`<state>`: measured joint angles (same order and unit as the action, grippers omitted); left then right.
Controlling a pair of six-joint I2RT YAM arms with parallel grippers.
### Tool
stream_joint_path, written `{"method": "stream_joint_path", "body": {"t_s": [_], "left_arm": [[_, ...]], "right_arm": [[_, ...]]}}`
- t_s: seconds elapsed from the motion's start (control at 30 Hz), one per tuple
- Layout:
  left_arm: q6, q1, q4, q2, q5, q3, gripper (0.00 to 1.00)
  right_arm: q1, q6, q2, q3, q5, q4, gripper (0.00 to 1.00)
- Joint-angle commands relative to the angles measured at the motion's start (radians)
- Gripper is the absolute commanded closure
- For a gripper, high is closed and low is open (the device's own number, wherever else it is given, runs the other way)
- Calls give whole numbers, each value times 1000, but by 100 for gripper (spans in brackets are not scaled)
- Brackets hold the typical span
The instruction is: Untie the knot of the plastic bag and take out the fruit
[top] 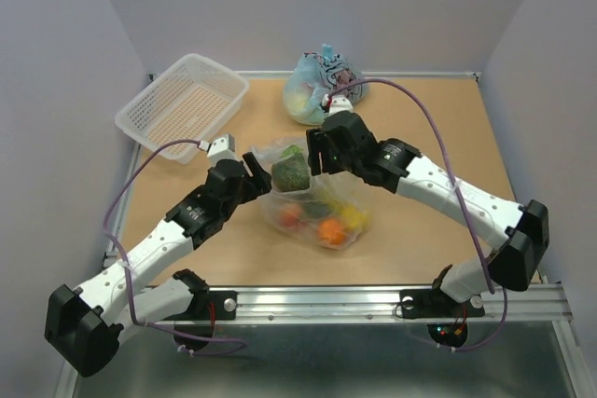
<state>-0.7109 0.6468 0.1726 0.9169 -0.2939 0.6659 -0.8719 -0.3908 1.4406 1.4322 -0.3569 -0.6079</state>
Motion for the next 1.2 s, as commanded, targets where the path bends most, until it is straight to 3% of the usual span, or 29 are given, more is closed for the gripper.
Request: {"method": "stream_joint_path", "body": {"t_s": [0.0,0.23,0.43,0.53,0.67,0.7,0.93,1.17], "left_arm": [[11,4,22,-33,-10,47,26],[36,5,54,-119,24,41,26],[57,11,71,-157,110,47,26],[108,28,44,-153,182,49,26],[140,71,25,-110,223,86,26],[152,79,25,-83,225,116,26],[186,117,-41,40,188,204,26],[102,117,-119,178,-19,225,27]], "right_arm": [[-6,-97,58,-77,75,100,34],[-6,-149,151,-151,-8,237,36],[-6,-154,208,-200,-7,315,45],[-6,-131,192,-228,44,327,59],[-6,-80,104,-275,113,326,95],[-6,-68,57,-301,122,326,98],[-7,-28,-115,-437,254,326,99],[-24,30,-233,-527,329,327,99]]}}
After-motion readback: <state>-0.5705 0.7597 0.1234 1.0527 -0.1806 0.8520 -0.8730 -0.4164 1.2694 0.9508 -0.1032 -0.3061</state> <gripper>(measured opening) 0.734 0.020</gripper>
